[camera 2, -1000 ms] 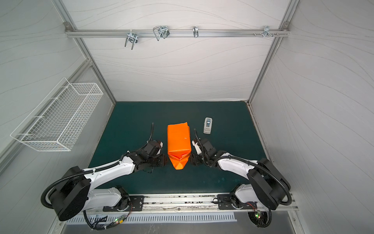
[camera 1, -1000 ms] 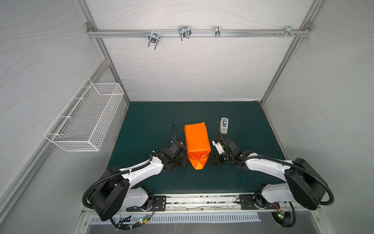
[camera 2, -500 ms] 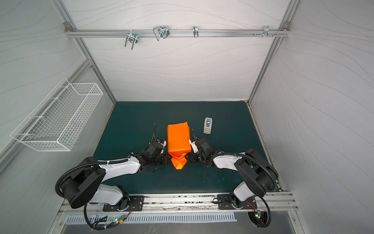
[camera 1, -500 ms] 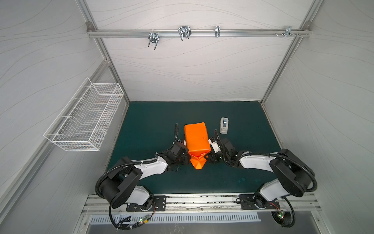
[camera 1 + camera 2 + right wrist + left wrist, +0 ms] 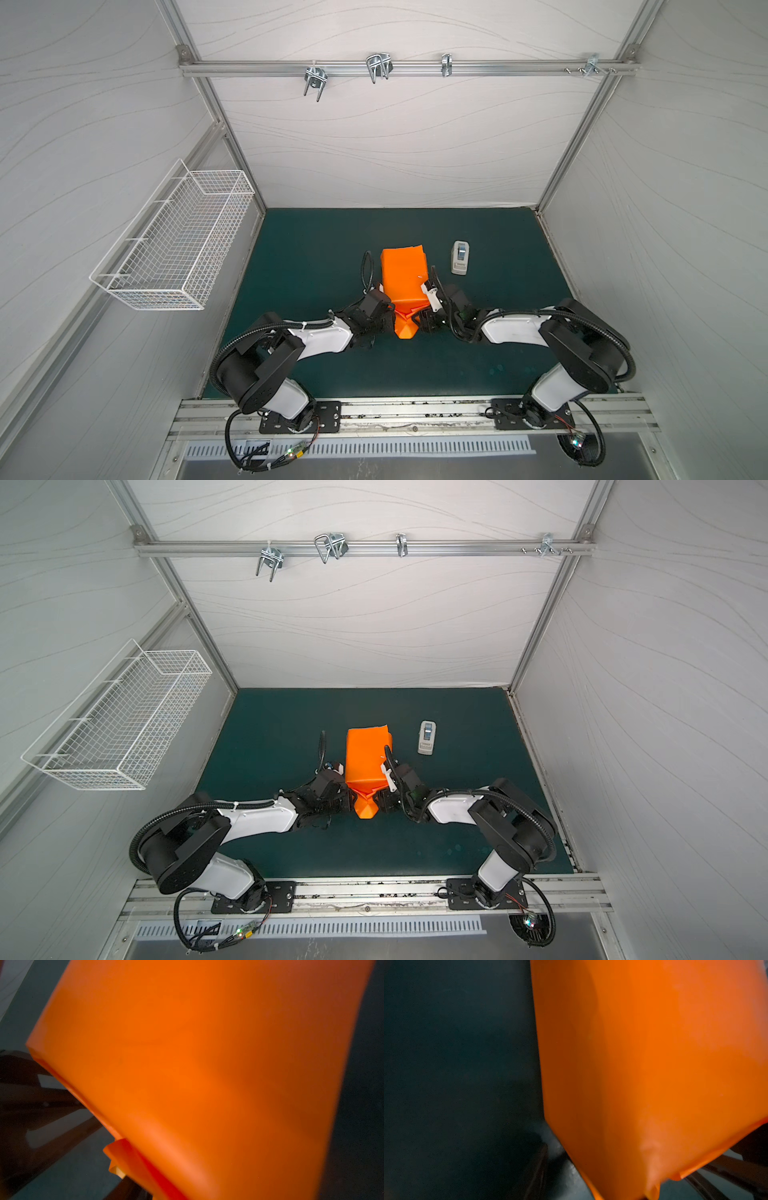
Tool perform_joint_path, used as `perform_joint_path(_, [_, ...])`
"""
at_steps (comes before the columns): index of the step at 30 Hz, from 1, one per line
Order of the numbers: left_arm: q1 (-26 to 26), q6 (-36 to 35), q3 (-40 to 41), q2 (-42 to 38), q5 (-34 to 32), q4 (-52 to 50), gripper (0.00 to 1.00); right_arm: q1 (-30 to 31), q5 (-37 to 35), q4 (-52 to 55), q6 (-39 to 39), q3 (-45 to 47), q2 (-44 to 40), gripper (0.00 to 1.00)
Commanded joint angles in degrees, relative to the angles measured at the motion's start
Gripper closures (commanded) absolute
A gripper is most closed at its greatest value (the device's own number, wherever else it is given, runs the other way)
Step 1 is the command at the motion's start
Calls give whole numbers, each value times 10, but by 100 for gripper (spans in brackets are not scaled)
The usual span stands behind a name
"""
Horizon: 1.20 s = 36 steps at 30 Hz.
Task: Wrap a gift box in wrapping paper
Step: Move the gift box to the center of the table, then fifth fold the wrapping paper around the gift box.
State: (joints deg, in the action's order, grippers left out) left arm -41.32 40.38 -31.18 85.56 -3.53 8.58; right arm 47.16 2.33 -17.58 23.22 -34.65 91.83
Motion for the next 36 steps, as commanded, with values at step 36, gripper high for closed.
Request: perform_joint_path(36, [80,181,50,-129,186,-62,66,-50,-6,386,-122,-199,-151,59])
